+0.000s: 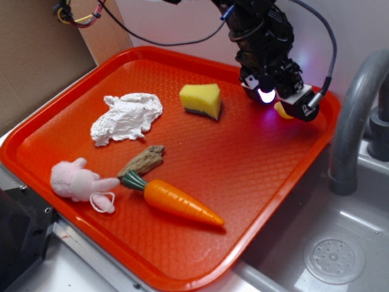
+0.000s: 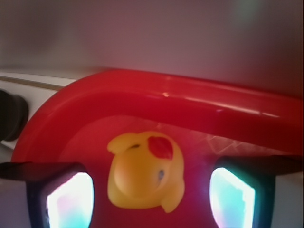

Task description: Grab the yellow duck.

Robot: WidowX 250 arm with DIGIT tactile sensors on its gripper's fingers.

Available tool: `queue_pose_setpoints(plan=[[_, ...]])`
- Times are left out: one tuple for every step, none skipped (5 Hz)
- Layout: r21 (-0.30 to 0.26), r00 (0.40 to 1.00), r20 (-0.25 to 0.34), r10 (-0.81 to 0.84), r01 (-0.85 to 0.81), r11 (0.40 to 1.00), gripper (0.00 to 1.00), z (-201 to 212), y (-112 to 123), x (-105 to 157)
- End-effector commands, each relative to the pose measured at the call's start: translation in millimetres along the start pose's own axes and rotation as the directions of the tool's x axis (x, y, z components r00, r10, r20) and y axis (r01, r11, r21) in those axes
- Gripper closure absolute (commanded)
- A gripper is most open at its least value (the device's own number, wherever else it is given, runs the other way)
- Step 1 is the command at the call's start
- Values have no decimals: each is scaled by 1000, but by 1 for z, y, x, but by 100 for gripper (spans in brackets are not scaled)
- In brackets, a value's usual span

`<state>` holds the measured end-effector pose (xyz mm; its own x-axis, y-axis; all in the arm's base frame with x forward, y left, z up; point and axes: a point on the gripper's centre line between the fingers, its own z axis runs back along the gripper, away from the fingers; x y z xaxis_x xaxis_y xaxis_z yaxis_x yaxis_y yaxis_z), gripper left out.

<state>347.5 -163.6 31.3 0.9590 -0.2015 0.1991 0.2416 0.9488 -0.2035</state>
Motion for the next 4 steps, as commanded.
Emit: queue_pose_setpoints(plan=[[73,996,-47,70,-67,995,100,2,-13,14],[141,989,-80,123,-111,984,100,0,-8,13],[219,980,-40,195,-182,959,100,21,2,2],[273,981,14,194,-191,943,100,67,8,-18]])
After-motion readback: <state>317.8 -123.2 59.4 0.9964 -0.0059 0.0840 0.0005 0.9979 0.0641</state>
